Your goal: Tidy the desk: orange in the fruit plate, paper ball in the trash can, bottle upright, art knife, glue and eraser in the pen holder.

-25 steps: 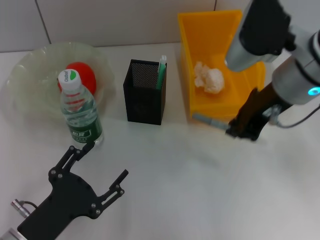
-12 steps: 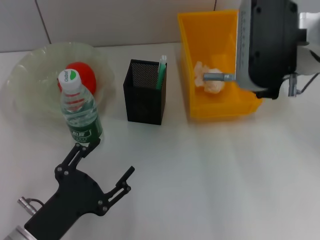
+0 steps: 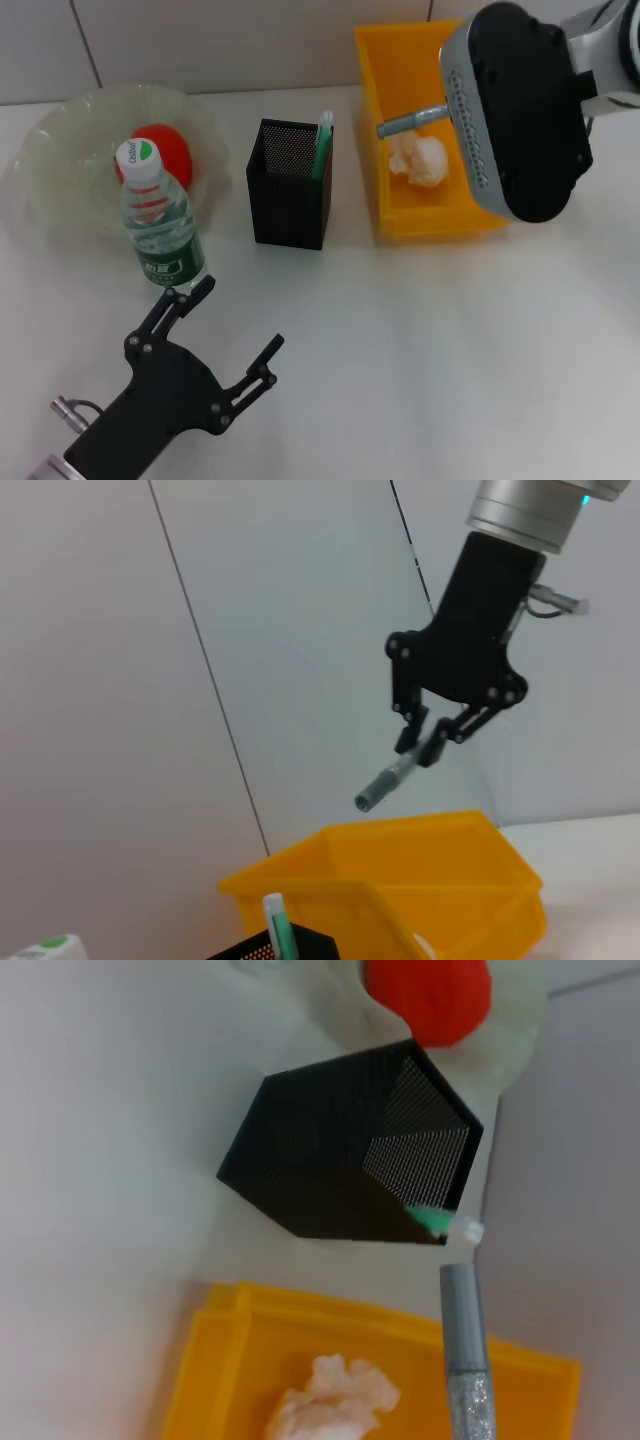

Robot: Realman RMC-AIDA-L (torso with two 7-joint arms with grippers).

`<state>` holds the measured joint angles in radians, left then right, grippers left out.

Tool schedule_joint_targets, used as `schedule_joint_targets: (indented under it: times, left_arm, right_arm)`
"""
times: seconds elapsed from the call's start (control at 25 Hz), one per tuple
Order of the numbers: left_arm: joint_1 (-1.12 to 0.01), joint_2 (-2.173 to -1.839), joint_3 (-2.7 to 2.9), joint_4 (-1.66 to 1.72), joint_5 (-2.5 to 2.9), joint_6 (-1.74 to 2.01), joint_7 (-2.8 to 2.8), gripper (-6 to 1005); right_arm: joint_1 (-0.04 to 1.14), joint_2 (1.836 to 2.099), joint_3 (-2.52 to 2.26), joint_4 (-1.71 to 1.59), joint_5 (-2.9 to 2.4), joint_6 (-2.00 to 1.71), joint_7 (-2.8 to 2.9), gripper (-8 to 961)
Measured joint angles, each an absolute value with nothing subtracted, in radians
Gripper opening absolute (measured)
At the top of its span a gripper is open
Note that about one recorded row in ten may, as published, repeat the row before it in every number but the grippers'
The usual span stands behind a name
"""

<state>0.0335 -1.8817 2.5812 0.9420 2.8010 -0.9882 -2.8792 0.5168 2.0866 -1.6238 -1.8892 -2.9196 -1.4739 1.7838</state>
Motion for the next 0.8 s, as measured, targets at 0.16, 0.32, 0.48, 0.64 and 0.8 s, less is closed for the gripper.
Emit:
schedule_joint_targets:
  times: [0.16,0.32,0.48,0.64,0.8]
  left_arm:
    - [0.036,-1.884,2.582,0.941,2.801,-0.988,-2.879,834]
    - [0.042,-1.885,2.583,0.942,2.801,-0.988,-2.879,834]
    - [0.042,-1.886,2.583,0.941,2.801,-0.988,-2.879,834]
    - [0.043,-1.889,2.586,0.942,2.801,-0.988,-2.879,834]
    - [0.043,-1.891,2.586,0.942,2.801,-0.988,-2.879,833]
  right_arm:
    - [0.528,2.083,-1.635,-1.877,-2.920,-1.441,1.709,134]
    - [0.542,2.080,-1.636,-1.848,-2.921,-1.395,1.636,133]
    - [0.559,2.076,-1.651,-1.796,-2.921,-1.351,1.592,133]
    - [0.582,2.071,-1.687,-1.733,-2.922,-1.312,1.574,134]
    - [0.606,2.068,-1.717,-1.696,-2.922,-1.288,1.555,133]
